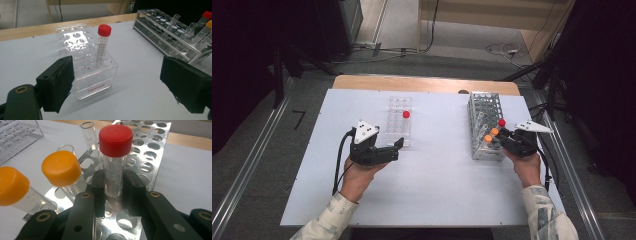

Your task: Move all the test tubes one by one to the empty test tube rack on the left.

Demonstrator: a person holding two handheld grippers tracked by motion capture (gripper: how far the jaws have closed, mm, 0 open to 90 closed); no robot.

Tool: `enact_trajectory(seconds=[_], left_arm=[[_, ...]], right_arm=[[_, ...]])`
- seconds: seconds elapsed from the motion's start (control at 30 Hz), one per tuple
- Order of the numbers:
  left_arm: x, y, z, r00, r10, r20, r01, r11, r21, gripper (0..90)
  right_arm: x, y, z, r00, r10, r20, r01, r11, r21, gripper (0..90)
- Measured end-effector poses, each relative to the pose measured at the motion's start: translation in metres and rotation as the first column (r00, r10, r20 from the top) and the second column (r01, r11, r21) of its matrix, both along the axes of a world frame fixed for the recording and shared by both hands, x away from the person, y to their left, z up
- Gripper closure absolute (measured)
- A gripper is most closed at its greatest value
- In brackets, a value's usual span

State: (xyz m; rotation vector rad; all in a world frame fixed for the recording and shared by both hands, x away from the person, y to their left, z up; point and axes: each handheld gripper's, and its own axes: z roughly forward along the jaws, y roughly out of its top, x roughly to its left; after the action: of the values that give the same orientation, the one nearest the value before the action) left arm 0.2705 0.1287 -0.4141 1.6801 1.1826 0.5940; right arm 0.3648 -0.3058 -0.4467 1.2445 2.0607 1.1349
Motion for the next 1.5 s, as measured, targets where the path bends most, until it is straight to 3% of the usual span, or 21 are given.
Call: enact_trajectory(seconds=[0.33, 0.97, 1.5], left_arm=[[0.000, 0.000, -0.001, 1.0000, -0.002, -0.007, 0.002, 1.0000, -0.007, 12.5], [0.000, 0.001, 0.000, 0.9999, -0.005, -0.011, 0.005, 0.9999, -0.013, 12.5], [0.000, 0.001, -0.001, 0.9999, -0.007, -0.012, 0.007, 0.9999, -0.012, 12.5]], right_arm=[[0.000, -0.002, 0.003, 0.9999, -0.001, 0.011, 0.001, 1.000, 0.012, 71.5], [-0.011, -0.006, 0.030, 0.9972, -0.014, 0.073, 0.009, 0.997, 0.072, 71.8], [-0.034, -0.023, 0.055, 0.9913, -0.031, 0.128, 0.015, 0.993, 0.121, 72.4]])
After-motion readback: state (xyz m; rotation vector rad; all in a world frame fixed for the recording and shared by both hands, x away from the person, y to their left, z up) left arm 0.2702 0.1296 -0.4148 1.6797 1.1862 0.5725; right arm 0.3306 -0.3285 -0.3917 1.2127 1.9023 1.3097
